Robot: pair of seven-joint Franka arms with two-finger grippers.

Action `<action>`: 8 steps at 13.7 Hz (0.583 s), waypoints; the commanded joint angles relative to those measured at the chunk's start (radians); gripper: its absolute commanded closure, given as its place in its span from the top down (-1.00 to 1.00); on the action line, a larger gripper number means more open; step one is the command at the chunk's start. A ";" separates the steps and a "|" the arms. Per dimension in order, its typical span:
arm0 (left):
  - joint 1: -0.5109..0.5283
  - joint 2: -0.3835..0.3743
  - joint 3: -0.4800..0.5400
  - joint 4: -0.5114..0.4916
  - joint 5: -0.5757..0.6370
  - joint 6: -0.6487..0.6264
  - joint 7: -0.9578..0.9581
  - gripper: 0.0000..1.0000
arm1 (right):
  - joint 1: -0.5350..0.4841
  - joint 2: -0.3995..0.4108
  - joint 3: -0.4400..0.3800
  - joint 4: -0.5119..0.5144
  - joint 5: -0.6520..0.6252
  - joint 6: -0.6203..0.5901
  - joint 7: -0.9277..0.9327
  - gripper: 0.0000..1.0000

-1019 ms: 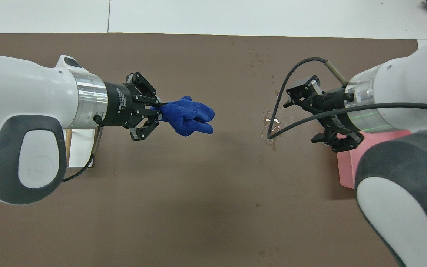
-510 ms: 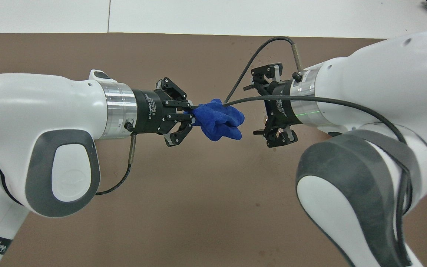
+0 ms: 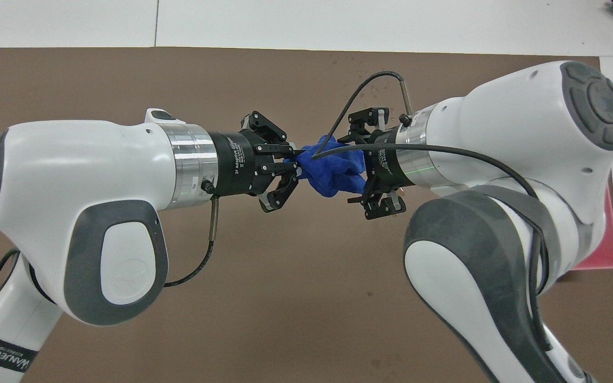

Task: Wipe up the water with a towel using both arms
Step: 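Grasp the towel with the right gripper beside the left gripper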

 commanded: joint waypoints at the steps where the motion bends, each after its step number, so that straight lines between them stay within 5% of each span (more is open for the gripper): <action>1: -0.034 -0.030 0.009 -0.033 -0.025 0.025 -0.019 -1.00 | -0.009 0.002 0.000 0.007 0.021 0.019 0.014 -0.74; 2: -0.034 -0.030 0.009 -0.034 -0.025 0.024 -0.019 -1.00 | 0.005 0.002 -0.002 0.007 0.029 0.040 0.017 -1.00; 8: -0.056 -0.039 0.009 -0.051 -0.017 0.024 -0.003 -1.00 | -0.004 -0.010 -0.005 0.007 0.003 0.066 -0.065 -1.00</action>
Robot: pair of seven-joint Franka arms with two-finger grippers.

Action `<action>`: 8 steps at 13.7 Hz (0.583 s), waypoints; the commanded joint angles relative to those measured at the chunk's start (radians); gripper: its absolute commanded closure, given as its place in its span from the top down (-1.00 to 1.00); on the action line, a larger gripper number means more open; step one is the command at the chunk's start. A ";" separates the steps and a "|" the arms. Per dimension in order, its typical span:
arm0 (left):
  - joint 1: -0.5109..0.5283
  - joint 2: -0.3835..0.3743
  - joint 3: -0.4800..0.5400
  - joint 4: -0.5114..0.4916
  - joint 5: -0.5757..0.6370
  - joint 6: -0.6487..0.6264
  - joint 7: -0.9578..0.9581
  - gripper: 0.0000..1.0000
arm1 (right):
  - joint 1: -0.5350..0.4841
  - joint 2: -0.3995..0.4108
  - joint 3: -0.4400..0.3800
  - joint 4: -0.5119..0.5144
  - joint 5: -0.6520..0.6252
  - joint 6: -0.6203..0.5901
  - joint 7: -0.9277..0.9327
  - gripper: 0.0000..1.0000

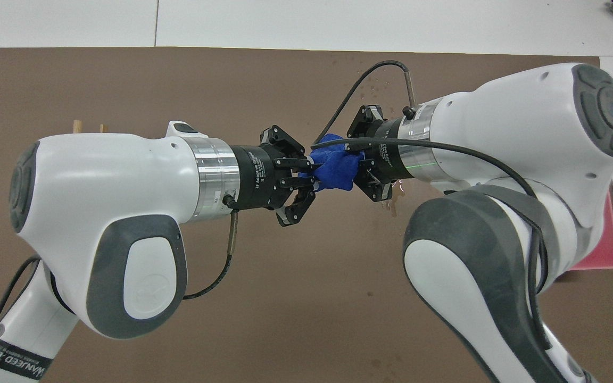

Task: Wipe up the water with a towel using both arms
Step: 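Grasp the towel with the right gripper beside the left gripper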

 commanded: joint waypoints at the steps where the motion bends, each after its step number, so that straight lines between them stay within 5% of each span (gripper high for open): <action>1: -0.024 -0.035 0.010 -0.037 -0.013 0.021 0.008 -1.00 | -0.008 -0.014 -0.004 0.002 -0.001 0.017 -0.076 -1.00; 3: -0.022 -0.035 0.011 -0.034 -0.010 0.021 0.005 -1.00 | -0.014 -0.021 -0.007 0.002 -0.026 0.015 -0.155 -1.00; 4: -0.021 -0.033 0.011 -0.032 -0.010 0.021 0.005 -0.75 | -0.014 -0.023 -0.008 0.001 -0.033 0.015 -0.181 -1.00; 5: -0.021 -0.032 0.013 -0.029 0.010 0.021 0.005 0.68 | -0.014 -0.023 -0.008 -0.004 -0.062 0.018 -0.219 -1.00; 6: -0.022 -0.030 0.013 -0.023 0.070 0.021 0.010 1.00 | -0.017 -0.025 -0.008 -0.007 -0.082 0.021 -0.265 -1.00; 8: -0.024 -0.019 0.011 -0.002 0.260 0.021 0.014 1.00 | -0.053 -0.029 -0.007 -0.014 -0.087 0.021 -0.416 -1.00</action>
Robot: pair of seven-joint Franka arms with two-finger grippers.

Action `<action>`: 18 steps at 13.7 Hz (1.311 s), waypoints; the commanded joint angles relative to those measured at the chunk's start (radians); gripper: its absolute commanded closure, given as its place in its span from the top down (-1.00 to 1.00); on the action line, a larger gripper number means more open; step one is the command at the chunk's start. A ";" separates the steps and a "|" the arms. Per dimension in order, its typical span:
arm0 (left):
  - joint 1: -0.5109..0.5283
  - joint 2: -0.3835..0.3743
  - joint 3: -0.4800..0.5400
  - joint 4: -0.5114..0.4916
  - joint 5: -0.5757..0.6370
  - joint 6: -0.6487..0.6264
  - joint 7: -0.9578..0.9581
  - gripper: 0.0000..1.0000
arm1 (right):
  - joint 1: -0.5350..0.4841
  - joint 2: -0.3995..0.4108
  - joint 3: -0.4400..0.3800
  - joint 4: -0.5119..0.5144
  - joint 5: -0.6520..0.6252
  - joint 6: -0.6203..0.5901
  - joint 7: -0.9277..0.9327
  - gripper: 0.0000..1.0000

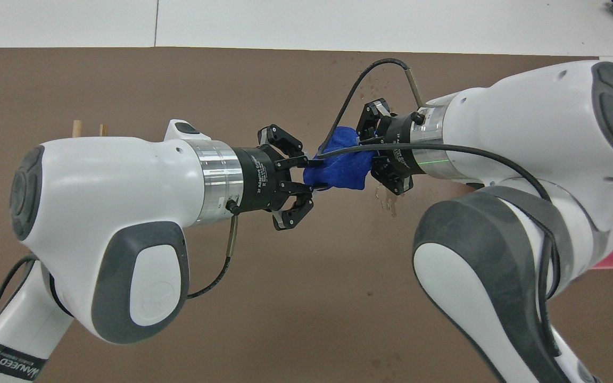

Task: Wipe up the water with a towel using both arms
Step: 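Grasp the towel with the right gripper beside the left gripper, then open the left gripper and withdraw it while the right gripper holds the towel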

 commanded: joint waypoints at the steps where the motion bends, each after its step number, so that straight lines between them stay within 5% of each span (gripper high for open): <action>1: -0.018 -0.011 0.011 -0.001 0.206 0.013 0.023 1.00 | -0.047 -0.016 0.004 -0.024 -0.013 0.018 -0.204 -1.00; 3: -0.007 -0.015 0.014 -0.010 0.246 -0.013 0.169 1.00 | -0.081 -0.034 0.002 -0.073 -0.013 0.024 -0.307 -1.00; 8: 0.119 -0.026 0.026 -0.005 0.260 -0.179 0.838 1.00 | -0.124 -0.019 0.007 -0.273 -0.013 0.331 -0.514 -1.00; 13: 0.198 -0.037 0.026 0.001 0.534 -0.341 1.341 1.00 | -0.125 0.104 0.007 -0.345 -0.013 0.542 -0.557 -1.00; 18: 0.303 -0.029 0.026 0.076 0.634 -0.565 1.789 1.00 | -0.157 0.080 0.009 -0.516 -0.009 0.557 -0.600 -1.00</action>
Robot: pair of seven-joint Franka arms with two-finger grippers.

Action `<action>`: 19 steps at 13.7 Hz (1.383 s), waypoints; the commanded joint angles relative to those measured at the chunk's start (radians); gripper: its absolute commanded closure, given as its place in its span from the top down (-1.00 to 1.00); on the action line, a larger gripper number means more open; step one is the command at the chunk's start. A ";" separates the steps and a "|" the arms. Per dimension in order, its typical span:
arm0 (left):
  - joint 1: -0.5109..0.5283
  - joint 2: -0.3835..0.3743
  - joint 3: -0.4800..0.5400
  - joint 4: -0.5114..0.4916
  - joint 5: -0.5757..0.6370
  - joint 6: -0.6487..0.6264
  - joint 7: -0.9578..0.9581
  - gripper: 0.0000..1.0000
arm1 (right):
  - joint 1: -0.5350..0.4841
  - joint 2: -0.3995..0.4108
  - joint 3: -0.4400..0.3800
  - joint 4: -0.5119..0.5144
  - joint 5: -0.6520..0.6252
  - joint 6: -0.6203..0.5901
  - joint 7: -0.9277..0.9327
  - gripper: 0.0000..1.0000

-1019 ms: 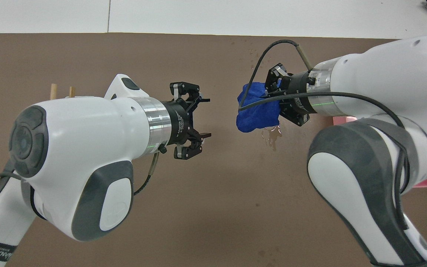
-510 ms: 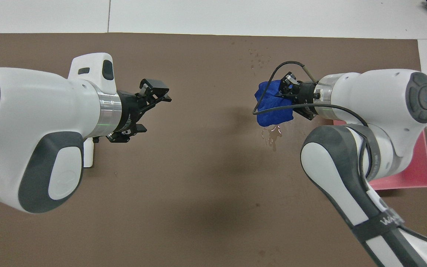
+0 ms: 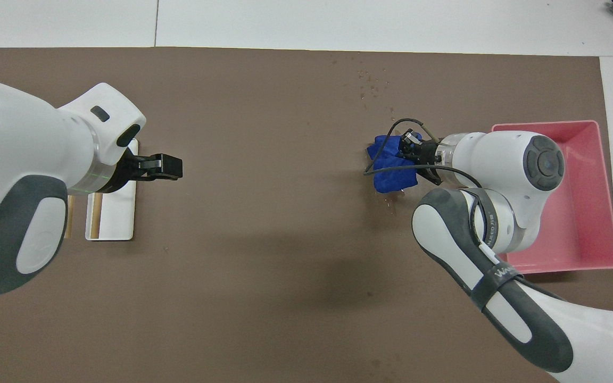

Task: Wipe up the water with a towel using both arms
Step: 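Open the left gripper and withdraw it while the right gripper holds the towel, then lower the towel onto the water spill with the right gripper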

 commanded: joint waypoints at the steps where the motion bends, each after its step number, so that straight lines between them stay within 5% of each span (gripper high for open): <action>1: 0.069 0.007 -0.008 0.081 0.044 -0.135 0.169 1.00 | -0.015 -0.056 0.012 -0.113 -0.001 0.002 -0.014 -1.00; 6: 0.164 0.030 0.002 0.158 0.029 -0.206 0.179 1.00 | -0.044 -0.076 0.010 -0.162 0.011 -0.172 -0.011 -1.00; 9: 0.173 0.093 0.009 0.314 0.035 -0.348 0.182 1.00 | -0.046 -0.114 0.010 -0.205 0.011 -0.292 -0.020 -1.00; 11: 0.170 0.084 0.009 0.293 0.035 -0.310 0.202 1.00 | -0.048 -0.130 0.010 -0.197 0.011 -0.383 -0.015 -1.00; 14: 0.058 0.067 0.149 0.264 0.016 -0.301 0.209 1.00 | -0.057 -0.166 0.007 -0.152 0.011 -0.461 -0.014 -1.00; 19: 0.067 -0.033 0.157 0.126 -0.005 -0.276 0.248 1.00 | -0.119 -0.260 0.001 0.002 -0.005 -0.680 -0.017 -1.00</action>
